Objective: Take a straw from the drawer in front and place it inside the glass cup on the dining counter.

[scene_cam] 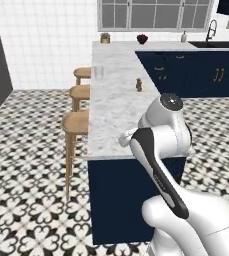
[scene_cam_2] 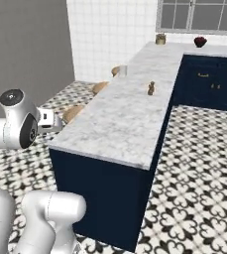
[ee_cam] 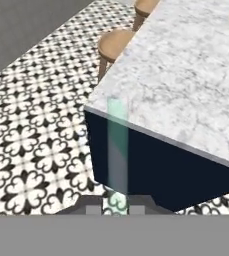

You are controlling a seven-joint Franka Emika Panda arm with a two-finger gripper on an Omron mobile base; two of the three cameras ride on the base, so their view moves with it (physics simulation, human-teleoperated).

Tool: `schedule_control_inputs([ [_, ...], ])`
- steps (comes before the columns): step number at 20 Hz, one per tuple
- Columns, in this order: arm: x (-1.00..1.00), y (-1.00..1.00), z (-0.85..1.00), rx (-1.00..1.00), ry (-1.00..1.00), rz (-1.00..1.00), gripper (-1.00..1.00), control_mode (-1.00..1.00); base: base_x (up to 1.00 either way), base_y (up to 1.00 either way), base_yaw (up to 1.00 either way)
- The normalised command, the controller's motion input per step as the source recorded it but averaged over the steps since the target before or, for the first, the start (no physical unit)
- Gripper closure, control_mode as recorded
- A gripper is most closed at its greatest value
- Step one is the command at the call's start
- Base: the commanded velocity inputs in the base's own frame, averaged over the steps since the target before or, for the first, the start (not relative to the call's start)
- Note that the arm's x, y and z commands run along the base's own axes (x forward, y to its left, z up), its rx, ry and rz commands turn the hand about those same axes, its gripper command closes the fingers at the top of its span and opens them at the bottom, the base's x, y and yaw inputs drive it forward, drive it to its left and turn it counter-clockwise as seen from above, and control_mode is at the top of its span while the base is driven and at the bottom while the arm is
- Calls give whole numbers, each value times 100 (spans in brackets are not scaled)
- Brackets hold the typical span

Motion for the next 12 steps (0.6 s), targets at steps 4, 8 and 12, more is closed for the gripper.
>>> schedule_control_inputs([
  [4, 0, 0, 0, 0, 0, 0, 100, 100, 0, 100, -45],
  [8, 0, 0, 0, 0, 0, 0, 100, 100, 0, 100, -45],
  [12, 0, 0, 0, 0, 0, 0, 100, 100, 1, 100, -46],
])
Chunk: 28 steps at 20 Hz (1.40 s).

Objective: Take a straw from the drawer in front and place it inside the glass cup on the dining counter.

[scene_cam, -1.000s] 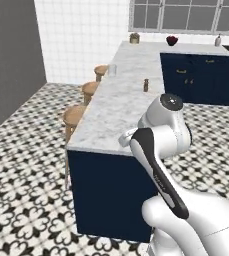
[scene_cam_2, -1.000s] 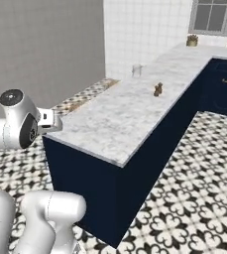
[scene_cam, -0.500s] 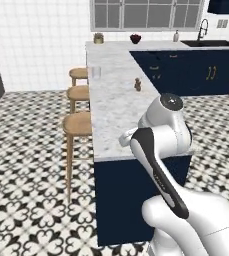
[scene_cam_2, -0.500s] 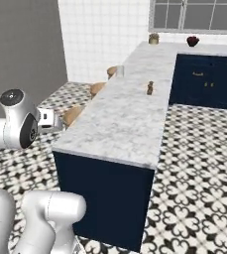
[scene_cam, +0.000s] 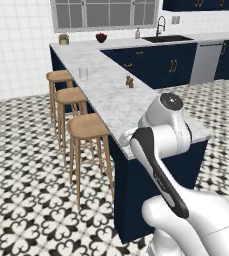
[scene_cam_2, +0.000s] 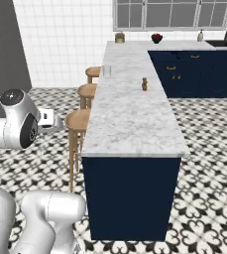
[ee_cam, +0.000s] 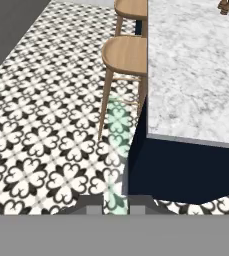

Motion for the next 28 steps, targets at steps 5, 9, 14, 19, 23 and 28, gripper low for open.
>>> schedule_control_inputs([
  [5, 0, 0, 0, 0, 0, 0, 100, 100, 9, 100, -45],
  [9, 0, 0, 0, 0, 0, 0, 100, 100, 21, 100, -46],
  [14, 0, 0, 0, 0, 0, 0, 100, 100, 33, 100, -46],
  [19, 0, 0, 0, 0, 0, 0, 100, 100, 41, 100, -46],
  [23, 0, 0, 0, 0, 0, 0, 100, 100, 39, 100, -47],
  [28, 0, 0, 0, 0, 0, 0, 100, 100, 28, 100, -46],
])
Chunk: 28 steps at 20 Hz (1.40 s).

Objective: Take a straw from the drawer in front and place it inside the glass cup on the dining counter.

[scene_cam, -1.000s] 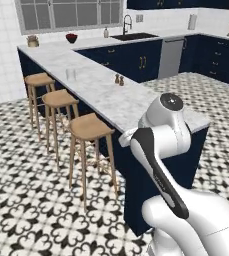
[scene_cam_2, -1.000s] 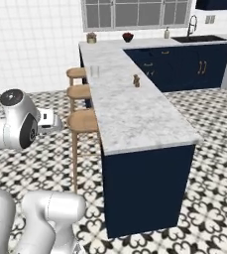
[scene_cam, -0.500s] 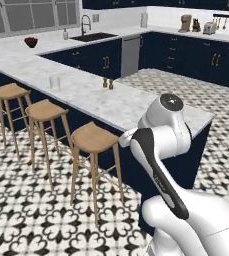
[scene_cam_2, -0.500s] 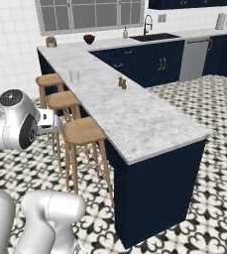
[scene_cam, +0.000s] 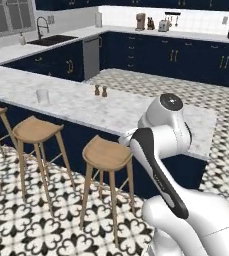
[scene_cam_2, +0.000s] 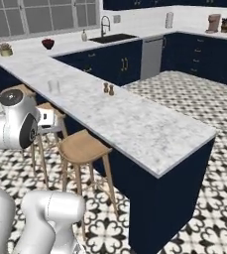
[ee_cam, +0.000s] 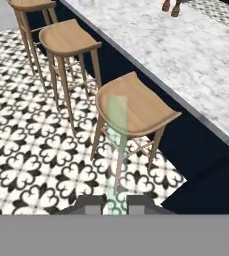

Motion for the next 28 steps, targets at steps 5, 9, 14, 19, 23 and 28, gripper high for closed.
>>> schedule_control_inputs([
  [5, 0, 0, 0, 0, 0, 0, 100, 100, 13, 100, -45],
  [9, 0, 0, 0, 0, 0, 0, 100, 100, 6, 100, -44],
  [14, 0, 0, 0, 0, 0, 0, 100, 100, 1, 100, -43],
  [19, 0, 0, 0, 0, 0, 0, 100, 100, 0, 100, -42],
  [23, 0, 0, 0, 0, 0, 0, 100, 100, 2, 100, -44],
  [28, 0, 0, 0, 0, 0, 0, 100, 100, 9, 100, -43],
])
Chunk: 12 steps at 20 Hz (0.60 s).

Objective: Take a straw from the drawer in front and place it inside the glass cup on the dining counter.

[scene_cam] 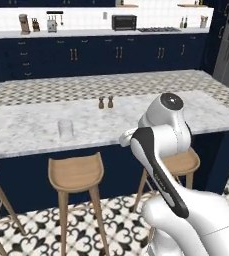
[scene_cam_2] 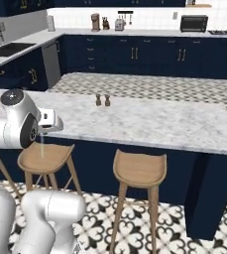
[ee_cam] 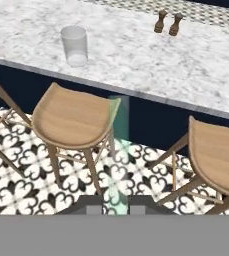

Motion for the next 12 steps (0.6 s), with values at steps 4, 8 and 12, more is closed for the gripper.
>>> schedule_control_inputs([
  [4, 0, 0, 0, 0, 0, 0, 100, 100, 17, 88, -39],
  [8, 0, 0, 0, 0, 0, 0, 100, 100, 54, 60, -30],
  [12, 0, 0, 0, 0, 0, 0, 100, 100, 88, 26, -17],
])
